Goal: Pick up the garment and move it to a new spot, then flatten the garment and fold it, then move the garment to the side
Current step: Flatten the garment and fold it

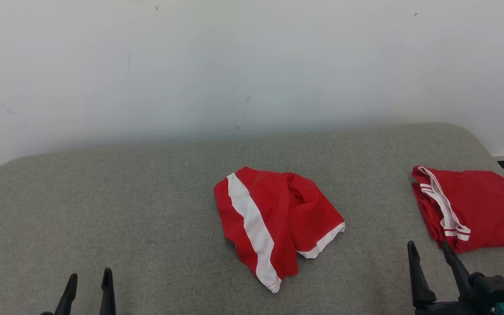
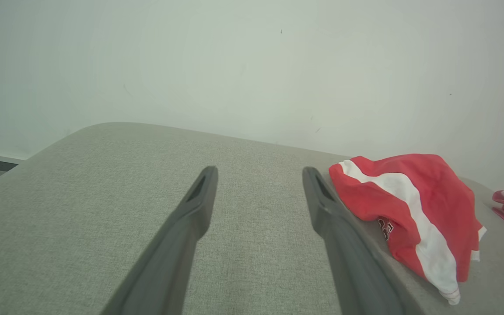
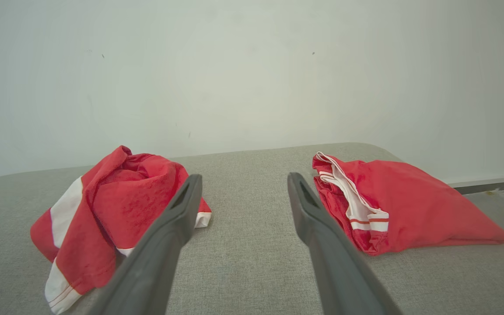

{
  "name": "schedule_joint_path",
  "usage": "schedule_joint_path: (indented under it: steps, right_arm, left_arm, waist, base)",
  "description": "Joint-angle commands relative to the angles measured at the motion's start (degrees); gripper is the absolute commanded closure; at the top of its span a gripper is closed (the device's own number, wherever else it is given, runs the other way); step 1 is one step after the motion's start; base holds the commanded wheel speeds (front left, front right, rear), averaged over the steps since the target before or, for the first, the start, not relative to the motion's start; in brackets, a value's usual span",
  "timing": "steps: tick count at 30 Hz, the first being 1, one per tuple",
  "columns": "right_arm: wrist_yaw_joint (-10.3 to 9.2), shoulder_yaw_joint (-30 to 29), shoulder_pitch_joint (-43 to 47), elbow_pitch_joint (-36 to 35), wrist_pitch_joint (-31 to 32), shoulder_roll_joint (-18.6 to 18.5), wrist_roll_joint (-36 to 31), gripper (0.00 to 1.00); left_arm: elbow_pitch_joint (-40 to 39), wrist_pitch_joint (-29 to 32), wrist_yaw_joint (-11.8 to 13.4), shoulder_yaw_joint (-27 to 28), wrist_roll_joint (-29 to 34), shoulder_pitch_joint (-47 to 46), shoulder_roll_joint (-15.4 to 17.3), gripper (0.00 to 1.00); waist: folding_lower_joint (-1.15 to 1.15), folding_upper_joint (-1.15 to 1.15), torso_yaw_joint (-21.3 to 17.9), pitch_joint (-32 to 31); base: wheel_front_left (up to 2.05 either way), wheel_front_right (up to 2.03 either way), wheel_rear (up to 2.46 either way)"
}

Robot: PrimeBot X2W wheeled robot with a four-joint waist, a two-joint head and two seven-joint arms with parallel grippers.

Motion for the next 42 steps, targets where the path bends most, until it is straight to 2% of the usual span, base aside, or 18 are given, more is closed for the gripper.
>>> schedule_joint_path:
  steps: [1, 10, 16, 25, 34, 38, 42]
  right_arm:
    - [-0.17, 0.0, 0.5, 0.0, -0.4, 0.2, 0.0, 0.00]
    - [-0.16, 0.7, 0.1, 0.1, -0.4, 0.3, 0.4, 0.00]
    - [-0.17, 1.9, -1.7, -0.2, -0.7, 0.6, 0.5, 0.00]
    - [-0.17, 5.0, -4.8, -0.8, -0.1, 0.7, 0.5, 0.00]
    - [-0.16, 10.8, -10.7, -0.4, -1.2, 1.5, 1.1, 0.00]
    - [-0.17, 12.4, -12.3, 0.2, -2.0, 1.7, 1.6, 0.00]
    - [-0.16, 12.2, -12.8, 1.0, -2.8, 2.0, 1.7, 0.00]
  left_arm:
    - [0.2, -0.1, -0.3, 0.2, 0.8, 0.8, -0.1, 0.00]
    - [0.7, -0.1, -0.1, -0.3, 1.3, 0.1, -0.7, 0.00]
    - [2.4, 1.7, -0.4, -1.3, 1.5, -4.0, 0.4, 0.00]
    - [10.2, 11.7, -1.4, -3.3, 0.5, -19.0, 2.6, 0.00]
    - [23.4, 22.6, -2.6, -6.7, 1.0, -38.9, 5.8, 0.00]
    - [28.8, 27.7, -2.0, -7.5, 1.7, -44.7, 7.2, 0.00]
    - [32.6, 32.3, -2.5, -9.6, 2.9, -48.9, 8.0, 0.00]
  waist:
    - [0.00, 0.00, -0.1, 0.0]
    - [0.00, 0.00, -0.5, 1.0]
    - [0.00, 0.00, -2.4, 3.2]
    - [0.00, 0.00, -8.5, 8.9]
    - [0.00, 0.00, -18.0, 18.4]
    - [0.00, 0.00, -21.5, 21.3]
    - [0.00, 0.00, -23.5, 23.0]
  base:
    - [0.00, 0.00, 0.00]
    - [0.00, 0.00, 0.00]
    - [0.00, 0.00, 0.00]
    - [0.00, 0.00, 0.00]
    - [0.00, 0.00, 0.00]
    - [0.00, 0.00, 0.00]
    - [0.00, 0.00, 0.00]
